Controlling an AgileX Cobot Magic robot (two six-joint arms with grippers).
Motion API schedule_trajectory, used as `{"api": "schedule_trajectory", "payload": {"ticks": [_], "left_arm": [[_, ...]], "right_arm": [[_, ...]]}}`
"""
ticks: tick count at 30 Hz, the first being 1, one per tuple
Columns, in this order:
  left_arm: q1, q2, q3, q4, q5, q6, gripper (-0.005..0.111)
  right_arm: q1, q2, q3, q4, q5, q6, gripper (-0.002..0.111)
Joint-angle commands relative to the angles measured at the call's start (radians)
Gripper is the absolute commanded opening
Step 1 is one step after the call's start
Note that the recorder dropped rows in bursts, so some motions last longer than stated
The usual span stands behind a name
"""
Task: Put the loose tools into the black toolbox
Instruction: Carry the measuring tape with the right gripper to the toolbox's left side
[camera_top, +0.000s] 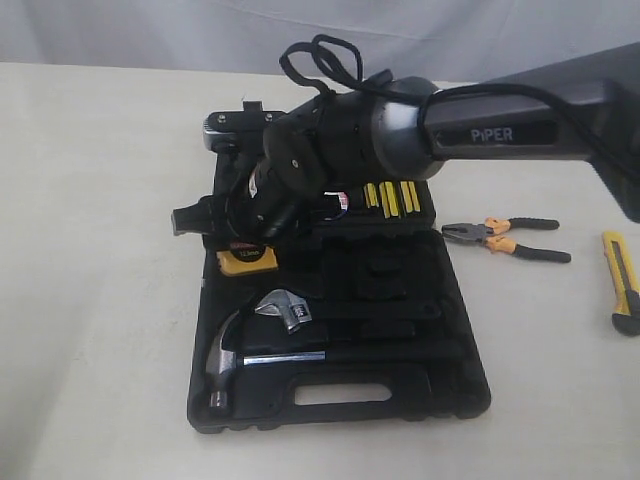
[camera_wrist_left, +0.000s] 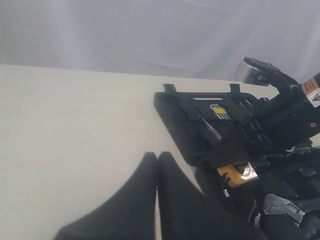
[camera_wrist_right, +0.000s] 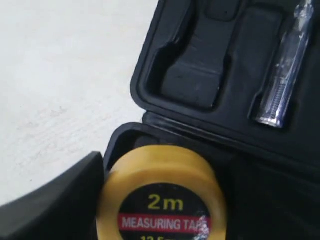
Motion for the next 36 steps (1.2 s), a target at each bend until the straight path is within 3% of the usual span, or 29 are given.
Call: {"api": "schedule_trajectory", "payload": {"ticks": [1, 9, 12, 13, 16, 24, 31, 36], "left_arm": [[-0.005, 0.004, 0.003, 0.006, -0.004, 0.001, 0.0], [-0.005, 0.004, 0.003, 0.006, -0.004, 0.001, 0.0], [-0.005, 0.004, 0.003, 0.006, -0.004, 0.001, 0.0], [-0.005, 0.004, 0.003, 0.006, -0.004, 0.001, 0.0], [-0.005, 0.004, 0.003, 0.006, -0.004, 0.001, 0.0], [-0.005, 0.004, 0.003, 0.006, -0.004, 0.001, 0.0], [-0.005, 0.004, 0.003, 0.006, -0.004, 0.001, 0.0], [-0.005, 0.004, 0.003, 0.006, -0.004, 0.001, 0.0]], "right_arm": [[0.008, 0.021, 0.009, 0.009, 0.108, -0.019, -0.001], [0.037, 0.021, 0.009, 0.04, 0.087, -0.061, 0.001], [0.037, 0.021, 0.009, 0.04, 0.087, -0.083, 0.024], [0.037, 0.021, 0.009, 0.04, 0.087, -0.089, 0.038], [0.037, 0.021, 0.009, 0.021, 0.089, -0.093, 0.057], [0.037, 0.021, 0.009, -0.013, 0.12, -0.086, 0.053], [0.037, 0.021, 0.009, -0.042, 0.132, -0.093, 0.073], [0.032, 0.006, -0.003, -0.067, 0.141, -0.086, 0.073]]}}
